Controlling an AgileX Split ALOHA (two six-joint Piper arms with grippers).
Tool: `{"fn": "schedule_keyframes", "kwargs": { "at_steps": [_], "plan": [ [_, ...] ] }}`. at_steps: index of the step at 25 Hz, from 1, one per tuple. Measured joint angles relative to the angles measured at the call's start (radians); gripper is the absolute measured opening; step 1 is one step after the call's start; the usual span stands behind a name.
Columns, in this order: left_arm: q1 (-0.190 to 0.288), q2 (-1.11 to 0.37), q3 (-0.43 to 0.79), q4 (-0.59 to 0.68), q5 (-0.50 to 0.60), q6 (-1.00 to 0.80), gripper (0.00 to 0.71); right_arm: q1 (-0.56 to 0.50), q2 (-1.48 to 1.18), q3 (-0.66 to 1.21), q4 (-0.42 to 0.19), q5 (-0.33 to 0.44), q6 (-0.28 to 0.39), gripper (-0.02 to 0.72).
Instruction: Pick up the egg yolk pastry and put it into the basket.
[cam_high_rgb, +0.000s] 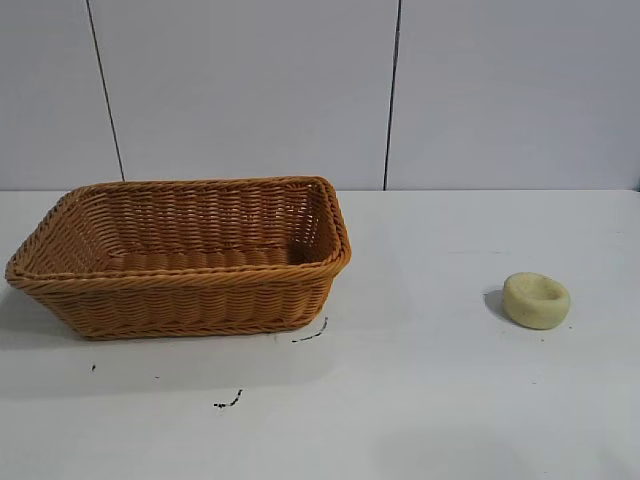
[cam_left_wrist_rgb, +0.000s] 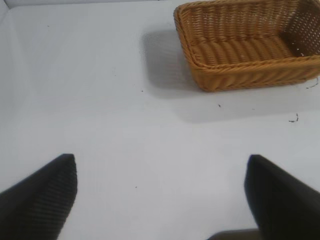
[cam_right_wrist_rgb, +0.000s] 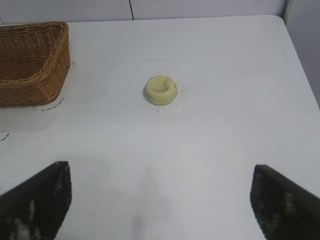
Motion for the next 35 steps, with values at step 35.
{"fn": "schedule_keyframes", "kwargs": {
  "at_steps": [35],
  "plan": [
    [0.0,0.0,0.0,0.0,0.0,0.0,0.693,0.0,1.35,-0.546,0.033,-0.007,-0.006,0.696]
  ]
}}
